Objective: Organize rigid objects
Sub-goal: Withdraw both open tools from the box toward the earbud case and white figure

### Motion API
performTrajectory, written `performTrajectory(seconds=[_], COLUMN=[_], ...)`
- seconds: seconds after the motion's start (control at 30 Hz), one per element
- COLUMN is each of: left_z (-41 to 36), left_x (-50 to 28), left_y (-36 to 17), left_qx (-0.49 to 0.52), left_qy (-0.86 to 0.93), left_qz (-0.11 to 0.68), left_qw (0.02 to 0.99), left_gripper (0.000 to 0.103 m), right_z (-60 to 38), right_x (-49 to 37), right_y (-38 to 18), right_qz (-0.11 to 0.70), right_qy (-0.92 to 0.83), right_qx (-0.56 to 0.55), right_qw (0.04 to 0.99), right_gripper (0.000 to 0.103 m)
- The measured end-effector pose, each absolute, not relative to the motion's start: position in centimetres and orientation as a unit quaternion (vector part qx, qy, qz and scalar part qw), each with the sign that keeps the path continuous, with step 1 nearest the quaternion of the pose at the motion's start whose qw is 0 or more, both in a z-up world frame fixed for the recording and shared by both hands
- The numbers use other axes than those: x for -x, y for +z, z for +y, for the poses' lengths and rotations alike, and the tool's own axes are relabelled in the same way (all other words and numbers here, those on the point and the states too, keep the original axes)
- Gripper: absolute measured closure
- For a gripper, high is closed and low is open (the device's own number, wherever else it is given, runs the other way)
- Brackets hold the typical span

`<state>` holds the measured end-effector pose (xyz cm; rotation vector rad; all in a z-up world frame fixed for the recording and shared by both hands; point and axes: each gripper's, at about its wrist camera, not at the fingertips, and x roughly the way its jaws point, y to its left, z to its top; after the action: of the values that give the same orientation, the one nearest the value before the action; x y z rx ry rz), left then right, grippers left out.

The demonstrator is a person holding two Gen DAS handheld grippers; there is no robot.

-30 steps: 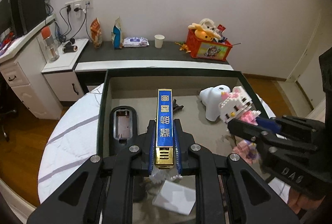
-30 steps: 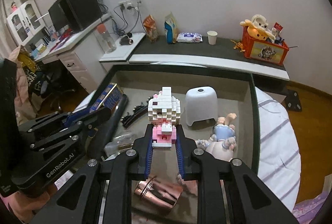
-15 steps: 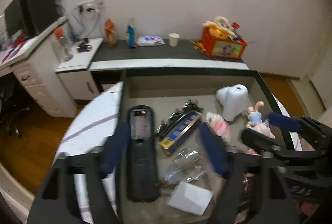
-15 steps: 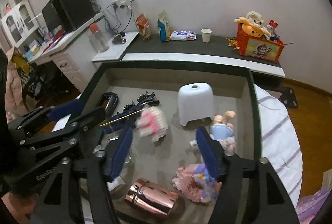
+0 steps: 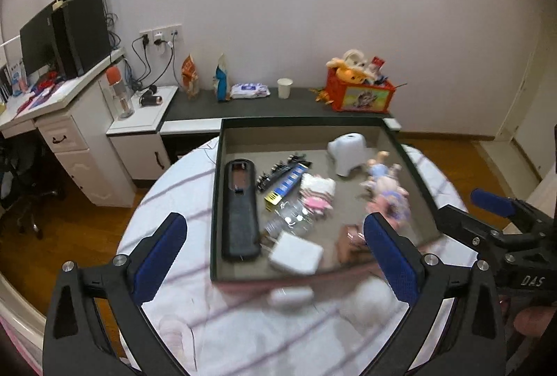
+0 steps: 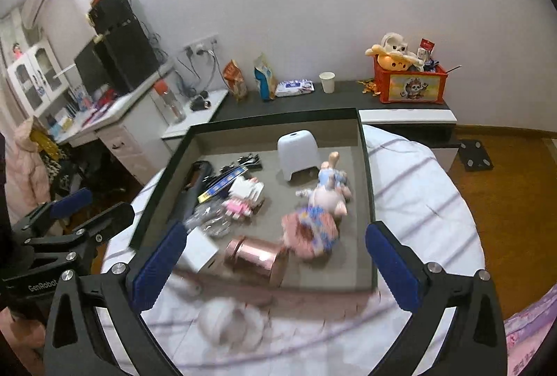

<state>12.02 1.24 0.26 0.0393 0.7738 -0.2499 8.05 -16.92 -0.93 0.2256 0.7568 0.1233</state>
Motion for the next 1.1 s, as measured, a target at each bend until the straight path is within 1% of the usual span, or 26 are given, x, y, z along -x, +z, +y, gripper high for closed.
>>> performTrajectory(seconds=[0.2,0.5,0.83,1.1], left_z=[1.9,3.4,4.8,5.5], left_x=[-7.3,-2.4,0.1,1.0], left_y=[1.2,0.7,-1.6,-1.3], left_qx=[-0.02,-0.014,-0.005,0.003], left_qy=[-0.096,-0.07,-0.056,-0.053], left_qz=[0.37,0.37,0.397,0.389], left_qw=[0.924,0.926,0.916,0.92], left_gripper=[0.0,0.0,0.0,0.0], right_z=[-17.5,-15.8,-13.5,-13.2], right_x=[-2.9,3.6,5.7,5.8], right_y=[-0.4,-0.6,-1.6,-1.9], right_qz=[0.356,0.351,0.36,0.365], right_qy=[0.035,0.026,0.042,0.046], right_qx=[-0.107,-0.092,-0.076,-0.074], right_qw=[0.928,0.932,0.929,0.927], right_gripper=[0.0,0.0,0.0,0.0])
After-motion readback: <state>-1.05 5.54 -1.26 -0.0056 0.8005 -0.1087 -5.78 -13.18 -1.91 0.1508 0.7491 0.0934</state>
